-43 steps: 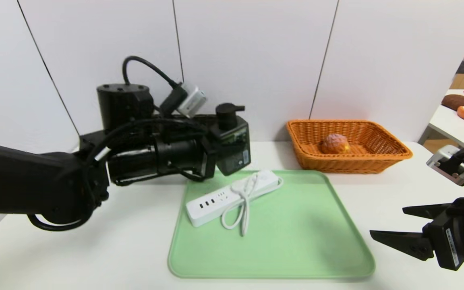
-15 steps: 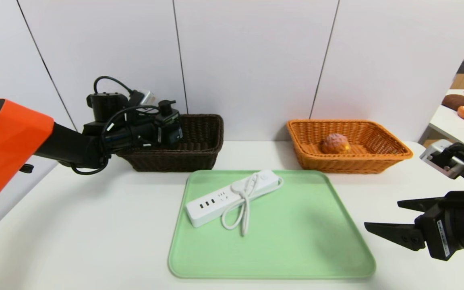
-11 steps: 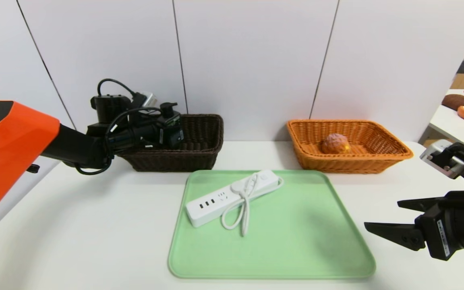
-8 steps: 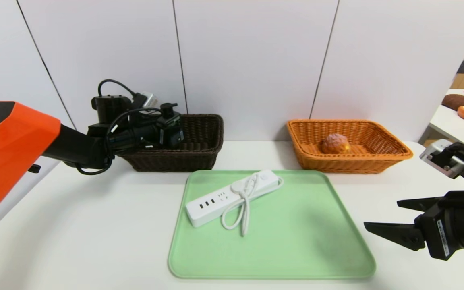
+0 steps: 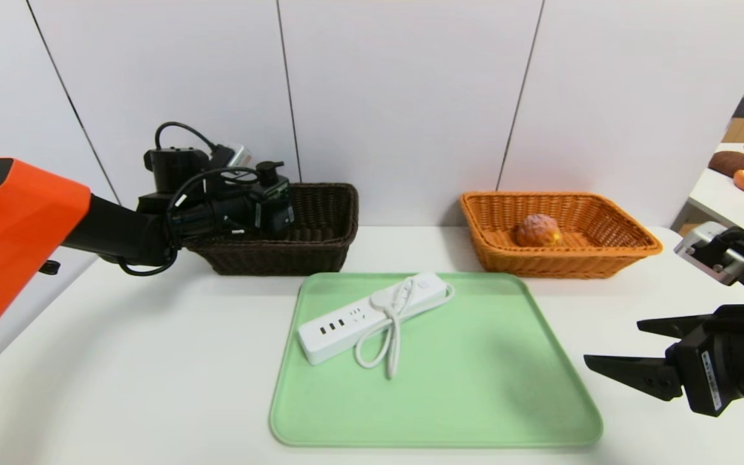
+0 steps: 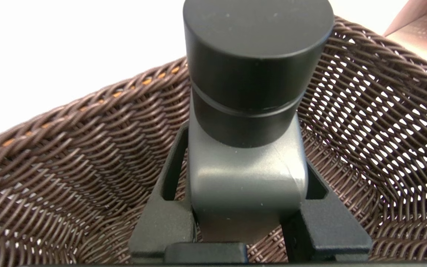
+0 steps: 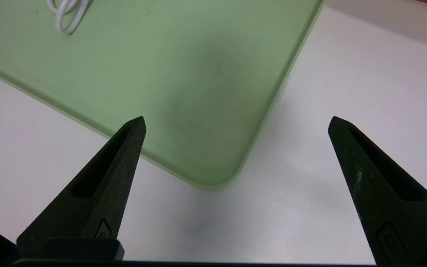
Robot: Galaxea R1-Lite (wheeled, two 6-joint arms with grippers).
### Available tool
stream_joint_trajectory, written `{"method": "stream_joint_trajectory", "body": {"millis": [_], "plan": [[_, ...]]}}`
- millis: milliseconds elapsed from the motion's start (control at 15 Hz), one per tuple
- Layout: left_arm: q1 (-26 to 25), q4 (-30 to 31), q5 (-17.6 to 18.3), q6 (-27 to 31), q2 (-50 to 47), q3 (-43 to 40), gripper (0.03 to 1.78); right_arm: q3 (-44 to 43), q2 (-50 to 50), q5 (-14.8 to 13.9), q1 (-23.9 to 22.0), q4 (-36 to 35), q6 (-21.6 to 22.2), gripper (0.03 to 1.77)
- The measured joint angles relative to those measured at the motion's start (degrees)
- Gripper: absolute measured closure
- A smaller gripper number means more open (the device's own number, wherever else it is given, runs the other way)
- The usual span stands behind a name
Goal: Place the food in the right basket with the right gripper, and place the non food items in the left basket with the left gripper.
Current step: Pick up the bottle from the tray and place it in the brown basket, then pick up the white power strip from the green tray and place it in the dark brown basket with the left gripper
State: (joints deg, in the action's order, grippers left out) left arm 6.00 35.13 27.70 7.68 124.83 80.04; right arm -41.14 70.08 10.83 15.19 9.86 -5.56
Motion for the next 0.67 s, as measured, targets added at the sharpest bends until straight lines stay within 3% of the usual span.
{"method": "stream_joint_trajectory", "body": {"millis": [133, 333, 667], "plan": [[0.0, 0.0, 0.1, 0.0, -0.3, 0.1, 1.2, 0.0, 0.0, 0.0, 0.0, 0.0, 0.0, 0.1], [0.1, 0.0, 0.1, 0.0, -0.4, 0.1, 0.86, 0.0, -0.1, 0.0, 0.0, 0.0, 0.0, 0.1], [0.1, 0.1, 0.0, -0.3, -1.4, 0.5, 0.5, -0.1, -0.1, 0.1, 0.0, 0.0, 0.0, 0.1]]}}
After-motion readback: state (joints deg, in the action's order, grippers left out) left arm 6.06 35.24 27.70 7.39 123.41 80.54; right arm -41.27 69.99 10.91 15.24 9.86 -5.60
